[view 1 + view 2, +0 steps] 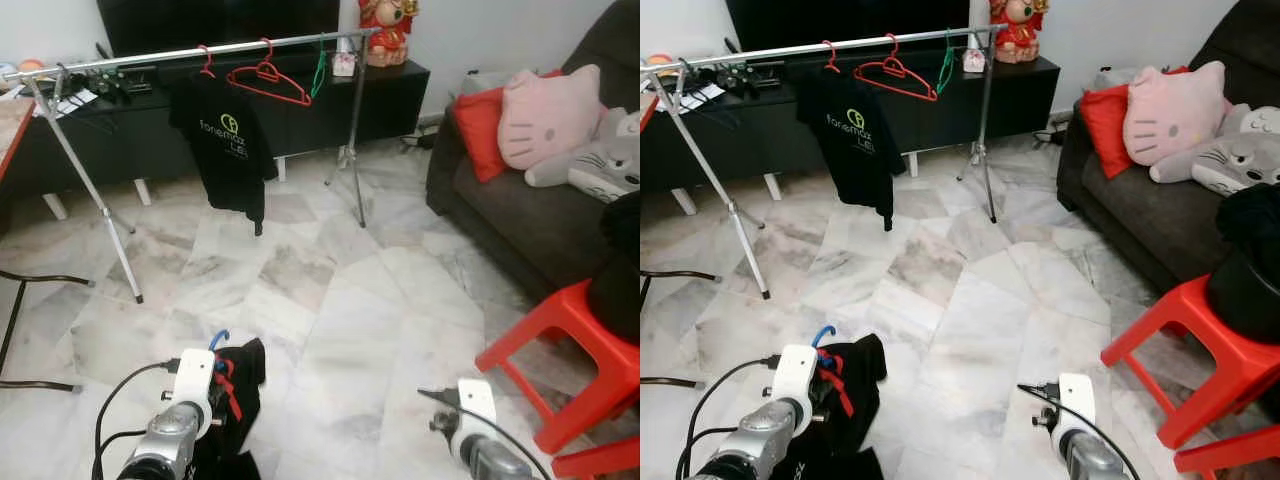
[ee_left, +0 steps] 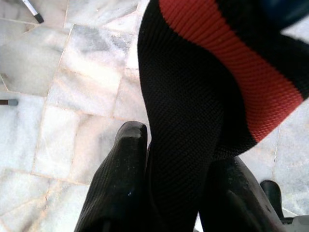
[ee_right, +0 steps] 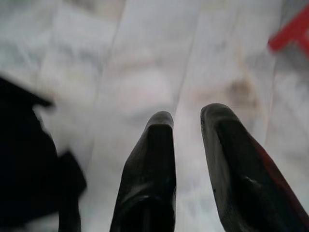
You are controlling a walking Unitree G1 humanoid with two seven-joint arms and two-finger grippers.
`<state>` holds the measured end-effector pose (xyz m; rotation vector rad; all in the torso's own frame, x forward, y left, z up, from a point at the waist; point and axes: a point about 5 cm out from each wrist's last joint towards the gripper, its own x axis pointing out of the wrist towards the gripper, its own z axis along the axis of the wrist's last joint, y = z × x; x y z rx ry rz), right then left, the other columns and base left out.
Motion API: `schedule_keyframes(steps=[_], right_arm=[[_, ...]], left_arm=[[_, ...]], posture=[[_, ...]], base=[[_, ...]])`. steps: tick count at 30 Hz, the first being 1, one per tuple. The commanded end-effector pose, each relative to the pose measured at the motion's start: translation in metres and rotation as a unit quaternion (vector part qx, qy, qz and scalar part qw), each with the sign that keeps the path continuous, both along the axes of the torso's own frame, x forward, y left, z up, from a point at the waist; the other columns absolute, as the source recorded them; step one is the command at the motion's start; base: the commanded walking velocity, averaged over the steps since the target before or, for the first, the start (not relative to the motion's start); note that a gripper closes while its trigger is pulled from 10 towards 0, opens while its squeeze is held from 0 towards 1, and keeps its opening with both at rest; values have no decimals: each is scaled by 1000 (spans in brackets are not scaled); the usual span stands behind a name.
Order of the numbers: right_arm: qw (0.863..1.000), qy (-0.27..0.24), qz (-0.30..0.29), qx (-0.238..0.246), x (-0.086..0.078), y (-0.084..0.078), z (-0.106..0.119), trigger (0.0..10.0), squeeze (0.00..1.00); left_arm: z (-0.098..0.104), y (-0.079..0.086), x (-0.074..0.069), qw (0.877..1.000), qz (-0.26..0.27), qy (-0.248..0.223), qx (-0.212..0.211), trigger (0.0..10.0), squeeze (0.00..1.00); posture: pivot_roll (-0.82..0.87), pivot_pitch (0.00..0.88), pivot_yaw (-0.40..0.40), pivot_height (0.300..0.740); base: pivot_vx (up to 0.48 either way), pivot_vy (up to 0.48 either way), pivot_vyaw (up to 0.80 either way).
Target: Hang hanger
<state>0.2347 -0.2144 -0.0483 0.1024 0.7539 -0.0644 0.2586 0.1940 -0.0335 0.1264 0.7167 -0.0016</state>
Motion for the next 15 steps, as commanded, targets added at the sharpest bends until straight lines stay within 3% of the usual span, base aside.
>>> schedule_keyframes(steps=[1, 3, 4, 5, 6, 7, 8, 9, 10, 13, 15], right_arm=[[1000, -23, -17, -2, 7, -6, 7, 10000, 1000], [999, -30, -11, -10, 9, -8, 9, 10000, 1000], [999, -40, -7, -8, 12, -8, 11, 10000, 576], [999, -51, -2, -8, 14, -8, 14, 10000, 0], [996, -89, -25, -5, 23, -17, 25, 10000, 0], [996, -89, -25, -5, 23, -17, 25, 10000, 0], [992, -120, -36, -20, 28, -27, 34, 10000, 243], [992, -120, -36, -20, 28, -27, 34, 10000, 243], [988, -147, -25, -40, 29, -29, 39, 10000, 1000], [970, -232, -1, -74, 24, -12, 45, 10000, 1000], [964, -254, 1, -83, 26, -12, 50, 10000, 1000]], left_arm=[[2, 0, 3, 1000, 9, -14, 4, 10000, 0], [0, 0, 0, 1000, 15, -13, 5, 10000, 0], [-1, 0, -1, 1000, 17, -14, 6, 10000, 0], [-1, 1, -2, 1000, 20, -15, 6, 10000, 0], [-3, 3, -5, 999, 26, -21, 3, 10000, 0], [-3, 3, -5, 999, 26, -21, 3, 10000, 0], [-4, 6, -8, 999, 27, -26, 6, 10000, 0], [-4, 6, -8, 999, 27, -26, 6, 10000, 0], [-5, 10, -11, 999, 28, -27, 9, 10000, 0], [-8, 16, -17, 999, 30, -23, 13, 10000, 0], [-8, 18, -18, 999, 30, -22, 15, 10000, 0]], posture=[[-88, 0, -41, 740], [-88, 0, -46, 740], [-88, 0, -46, 740], [-90, 0, -47, 740], [-97, 0, -44, 740], [-97, 0, -44, 740], [-104, 0, -38, 740], [-104, 0, -38, 740], [-114, 0, -28, 740], [-114, 0, -14, 740], [-124, 0, -8, 740]], base=[[0, 0, 0], [0, 0, 0], [0, 0, 0], [0, 0, 0], [0, 0, 0], [0, 0, 0], [0, 0, 0], [0, 0, 0], [0, 0, 0], [0, 0, 0], [0, 0, 0]])
